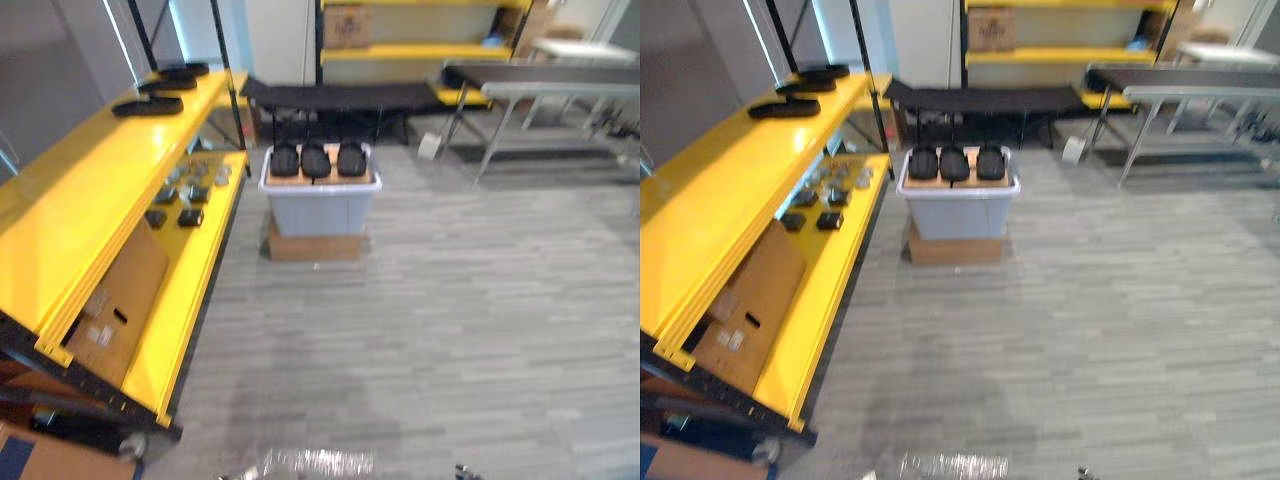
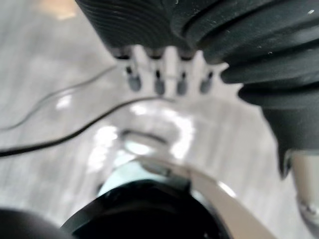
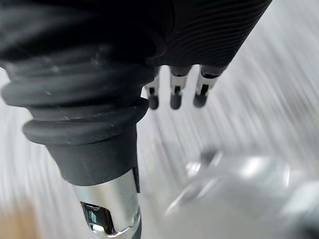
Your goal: Walk over and take plastic housings, then place them on the shelf
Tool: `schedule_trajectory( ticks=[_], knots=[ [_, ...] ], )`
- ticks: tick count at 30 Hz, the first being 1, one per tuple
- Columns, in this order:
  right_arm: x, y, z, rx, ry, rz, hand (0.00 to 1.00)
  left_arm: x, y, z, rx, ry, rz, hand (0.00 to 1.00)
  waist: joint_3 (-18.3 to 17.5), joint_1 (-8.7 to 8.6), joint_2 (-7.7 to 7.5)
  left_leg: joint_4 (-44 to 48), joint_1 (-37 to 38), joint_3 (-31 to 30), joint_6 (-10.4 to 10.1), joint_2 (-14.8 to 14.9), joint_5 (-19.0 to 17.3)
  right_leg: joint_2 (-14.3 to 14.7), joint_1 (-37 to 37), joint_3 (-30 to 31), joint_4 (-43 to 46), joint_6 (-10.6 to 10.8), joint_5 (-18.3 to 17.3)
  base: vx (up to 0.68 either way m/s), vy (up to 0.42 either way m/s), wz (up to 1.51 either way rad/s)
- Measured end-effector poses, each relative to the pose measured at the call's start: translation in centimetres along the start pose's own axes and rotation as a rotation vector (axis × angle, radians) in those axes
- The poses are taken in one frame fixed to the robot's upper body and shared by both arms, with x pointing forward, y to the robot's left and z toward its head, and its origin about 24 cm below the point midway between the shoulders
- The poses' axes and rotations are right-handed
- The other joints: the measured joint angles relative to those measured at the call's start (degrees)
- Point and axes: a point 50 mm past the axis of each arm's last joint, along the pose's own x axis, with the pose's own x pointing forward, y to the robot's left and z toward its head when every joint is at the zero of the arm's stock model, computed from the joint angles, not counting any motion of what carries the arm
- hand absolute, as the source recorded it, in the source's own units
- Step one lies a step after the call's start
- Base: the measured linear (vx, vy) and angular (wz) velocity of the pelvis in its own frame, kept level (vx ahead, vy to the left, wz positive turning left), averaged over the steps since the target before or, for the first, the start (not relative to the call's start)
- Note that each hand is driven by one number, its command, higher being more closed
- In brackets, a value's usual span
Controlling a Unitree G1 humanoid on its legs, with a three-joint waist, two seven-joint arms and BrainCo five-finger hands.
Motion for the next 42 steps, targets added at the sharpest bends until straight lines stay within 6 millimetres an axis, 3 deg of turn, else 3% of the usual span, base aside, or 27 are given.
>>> schedule_trajectory(
  ticks=[4,10,14,27,37,39,41,42],
  knots=[
    [-0.1,-0.7,-1.0,0.122,0.053,-0.019,0.0,0.0,0.0,-0.1,-0.04,0.007,0.001,0.0,0.9,-0.2,0.04,-5.6,2.9,2.6,-0.3,-0.5,3.0,-0.6,1.4,-0.3,-2.4,0.7,1.5,0.08,0.026,0.02],
    [0.0,-0.3,-1.3,0.171,0.076,-0.029,0.0,0.1,-0.1,0.0,-0.04,-0.014,-0.023,0.0,1.0,-0.31,-0.58,-11.2,7.8,4.0,0.4,-1.2,4.5,-0.6,4.0,-0.2,-4.5,1.4,1.7,0.15,0.047,-0.1],
    [0.2,0.4,-1.2,0.193,0.084,-0.013,0.0,0.1,-0.1,0.9,-0.044,-0.041,-0.023,0.0,2.8,-0.31,-1.25,-13.0,10.6,4.4,0.3,-1.4,4.7,-0.4,6.2,-0.4,-5.8,2.2,2.0,0.08,0.026,-0.02],
    [0.6,2.5,0.6,0.147,0.003,0.006,0.0,0.1,-0.1,1.0,-0.073,-0.063,0.051,0.0,3.3,-0.09,-1.21,-14.3,12.4,5.3,0.2,-1.7,4.6,-0.6,7.1,-0.3,-6.1,2.8,1.7,-0.02,0.003,-0.04],
    [0.6,2.3,0.1,0.137,0.052,-0.05,0.0,0.1,-0.1,0.9,-0.153,-0.074,0.041,0.0,3.6,0.38,-2.12,-15.3,12.2,4.6,0.5,-2.6,5.4,-1.4,6.8,-1.7,-6.2,2.8,1.6,-0.05,0.002,0.05],
    [0.6,2.3,0.1,0.135,0.055,-0.052,0.0,0.1,-0.2,1.0,-0.145,-0.078,0.036,0.0,3.6,0.58,-2.17,-14.9,11.1,4.4,1.2,-2.9,4.9,-2.2,4.7,-1.7,-2.9,3.4,-0.2,-0.01,0.033,0.11],
    [0.6,2.2,0.4,0.173,0.043,-0.056,0.0,0.0,-0.2,1.7,-0.125,-0.098,0.03,0.0,4.4,0.64,-2.85,-12.8,9.4,3.5,2.8,-3.7,3.3,-5.4,-1.3,-1.7,10.0,4.4,-4.8,0.04,0.06,0.12],
    [0.6,2.2,0.7,0.19,0.034,-0.053,0.0,0.0,-0.3,1.9,-0.117,-0.104,0.028,0.0,5.1,0.62,-2.63,-12.4,9.6,3.4,3.5,-3.6,2.9,-6.1,-2.9,-1.7,14.0,4.8,-5.2,0.07,0.058,0.06]
  ],
)
